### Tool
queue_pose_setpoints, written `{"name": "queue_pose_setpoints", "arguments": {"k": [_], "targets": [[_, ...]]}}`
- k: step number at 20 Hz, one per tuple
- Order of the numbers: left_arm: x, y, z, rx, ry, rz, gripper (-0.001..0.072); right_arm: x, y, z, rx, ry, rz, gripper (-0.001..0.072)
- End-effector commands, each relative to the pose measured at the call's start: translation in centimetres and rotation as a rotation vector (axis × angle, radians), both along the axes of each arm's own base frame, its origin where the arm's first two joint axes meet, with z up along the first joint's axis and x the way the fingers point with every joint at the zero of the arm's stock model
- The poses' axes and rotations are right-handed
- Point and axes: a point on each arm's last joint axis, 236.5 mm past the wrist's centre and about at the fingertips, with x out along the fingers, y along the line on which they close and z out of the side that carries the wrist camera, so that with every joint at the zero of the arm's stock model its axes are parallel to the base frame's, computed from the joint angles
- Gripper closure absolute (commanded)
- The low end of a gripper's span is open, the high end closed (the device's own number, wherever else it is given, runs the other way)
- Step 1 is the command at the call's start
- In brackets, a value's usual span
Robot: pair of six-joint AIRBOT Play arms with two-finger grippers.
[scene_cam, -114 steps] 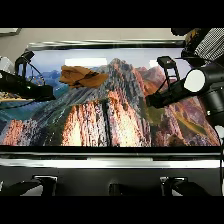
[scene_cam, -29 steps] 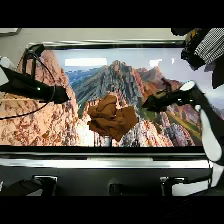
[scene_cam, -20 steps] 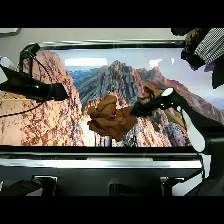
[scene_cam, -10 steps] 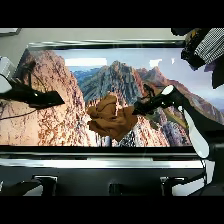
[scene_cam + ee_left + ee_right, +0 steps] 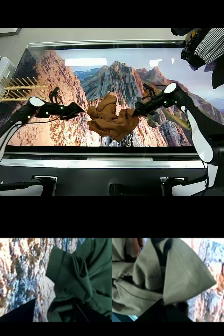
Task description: Fold the clothes and pants, and hang the long-sleeved shirts on hangers.
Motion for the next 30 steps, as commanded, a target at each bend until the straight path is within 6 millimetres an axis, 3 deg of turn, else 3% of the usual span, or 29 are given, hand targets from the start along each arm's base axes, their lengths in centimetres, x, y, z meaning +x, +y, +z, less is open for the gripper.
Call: {"name": "queue_pose_setpoints", "arguments": {"k": [1, 6, 8, 13, 15, 17, 18, 19, 20, 22, 24, 26, 28, 30], "targets": [[1.7, -1.2, -1.9, -0.018, -0.01, 0.023, 0.0221, -0.5, 0.1, 0.7, 0.008, 0.005, 0.017, 0.0677], [3.5, -2.7, -2.8, -0.006, -0.025, 0.024, 0.0221, -0.4, 0.1, 1.9, 0.009, -0.026, 0.016, 0.0677], [3.5, -2.8, -3.9, -0.007, 0.004, 0.033, 0.0281, -0.4, 0.1, 2.5, 0.01, -0.042, 0.017, 0.0677], [3.3, -2.6, -5.0, -0.003, 0.026, 0.036, 0.0283, -0.3, 0.1, 4.1, 0.012, -0.084, 0.017, 0.0677], [3.3, -2.7, -5.2, -0.003, 0.031, 0.035, 0.0417, -0.3, 0.1, 4.7, 0.014, -0.098, 0.017, 0.0677], [3.1, -3.0, -5.4, -0.002, 0.036, 0.026, 0.0423, -0.3, 0.1, 5.2, 0.014, -0.112, 0.016, 0.0677], [2.9, -3.2, -5.5, -0.003, 0.038, 0.021, 0.0485, -0.3, 0.1, 5.4, 0.015, -0.118, 0.016, 0.0677], [2.8, -3.4, -5.4, -0.003, 0.038, 0.016, 0.0614, -0.3, 0.1, 5.7, 0.015, -0.124, 0.016, 0.0677], [2.8, -3.6, -5.4, -0.003, 0.036, 0.009, 0.0693, -0.3, 0.1, 5.9, 0.015, -0.132, 0.016, 0.0677], [3.1, -3.8, -4.9, -0.006, 0.021, -0.005, 0.0694, -0.3, 0.1, 6.5, 0.016, -0.146, 0.015, 0.0677], [3.9, -3.8, -3.4, -0.019, -0.008, -0.02, 0.0695, -0.2, 0.1, 7.4, 0.016, -0.178, 0.013, 0.0677], [5.1, -3.3, -0.5, -0.029, -0.065, -0.043, 0.0696, 0.7, -0.5, 9.4, -0.014, -0.276, 0.005, 0.0678], [6.5, -1.5, 3.7, -0.001, -0.15, -0.06, 0.0696, 2.4, -2.1, 13.0, -0.091, -0.433, -0.006, 0.0679], [7.7, 1.7, 9.4, 0.063, -0.253, -0.036, 0.0696, 4.2, -4.5, 18.4, -0.195, -0.612, -0.063, 0.0679]]}}
